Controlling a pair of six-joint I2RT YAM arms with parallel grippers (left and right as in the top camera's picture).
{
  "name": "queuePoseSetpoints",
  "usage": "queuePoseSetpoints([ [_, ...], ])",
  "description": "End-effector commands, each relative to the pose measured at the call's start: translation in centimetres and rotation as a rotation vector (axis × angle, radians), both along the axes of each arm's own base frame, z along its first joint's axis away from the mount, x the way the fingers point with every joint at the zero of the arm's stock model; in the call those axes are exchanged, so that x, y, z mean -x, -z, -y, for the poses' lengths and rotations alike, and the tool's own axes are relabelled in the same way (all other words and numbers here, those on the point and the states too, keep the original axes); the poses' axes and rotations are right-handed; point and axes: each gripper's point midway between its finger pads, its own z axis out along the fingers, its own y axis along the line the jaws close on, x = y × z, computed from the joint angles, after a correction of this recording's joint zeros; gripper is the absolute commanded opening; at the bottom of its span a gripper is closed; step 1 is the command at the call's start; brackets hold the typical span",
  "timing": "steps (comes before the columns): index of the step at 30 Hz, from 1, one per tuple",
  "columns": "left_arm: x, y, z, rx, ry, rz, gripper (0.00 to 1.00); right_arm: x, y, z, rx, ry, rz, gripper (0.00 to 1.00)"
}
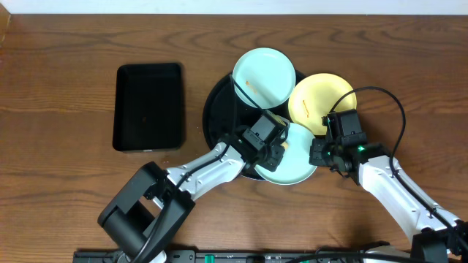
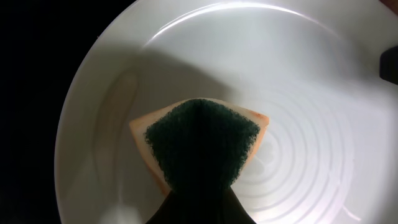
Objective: Clean dirty plates on tray and stack at the side
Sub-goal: 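Scrub the green plate surface with the sponge in the left gripper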
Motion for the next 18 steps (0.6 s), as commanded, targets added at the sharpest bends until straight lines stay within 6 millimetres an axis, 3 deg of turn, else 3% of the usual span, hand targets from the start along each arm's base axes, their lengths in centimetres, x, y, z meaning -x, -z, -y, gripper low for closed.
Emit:
queuePoseSetpoints([
  [1,-0.2,1.9,-0.8,-0.062,0.008,0.010,0.08,0.3,0.3,0.0,-0.009,0.003,-0.013,0.01],
  [18,-2.1,1.2,-0.9,-0.075,-0.015,0.111,0.08,0.3,0.3,0.0,-0.009,0.003,-0.013,0.01],
])
